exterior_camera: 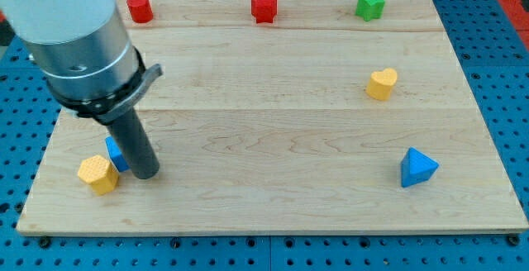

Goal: Slide the green circle to the top of the blue cube

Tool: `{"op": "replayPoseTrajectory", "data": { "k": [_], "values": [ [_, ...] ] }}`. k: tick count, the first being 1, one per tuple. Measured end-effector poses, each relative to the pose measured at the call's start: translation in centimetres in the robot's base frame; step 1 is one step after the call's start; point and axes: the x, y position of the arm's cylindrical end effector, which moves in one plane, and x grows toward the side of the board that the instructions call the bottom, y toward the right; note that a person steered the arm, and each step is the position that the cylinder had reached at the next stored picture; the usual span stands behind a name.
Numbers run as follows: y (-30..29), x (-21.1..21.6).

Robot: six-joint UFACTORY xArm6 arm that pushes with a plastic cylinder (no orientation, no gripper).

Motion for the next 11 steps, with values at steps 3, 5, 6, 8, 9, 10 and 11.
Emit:
{"op": "replayPoseTrajectory", "data": {
  "k": [3, 5, 6, 8, 9, 10, 11],
  "values": [
    [5.2, -13.3],
    [-3.2, -20.7],
    [-4.4, -17.3],
    [-10.1, -19.1],
    [-11.5, -15.7],
    [-10.2, -12.8],
    [-10.4, -17.1]
  ]
}}
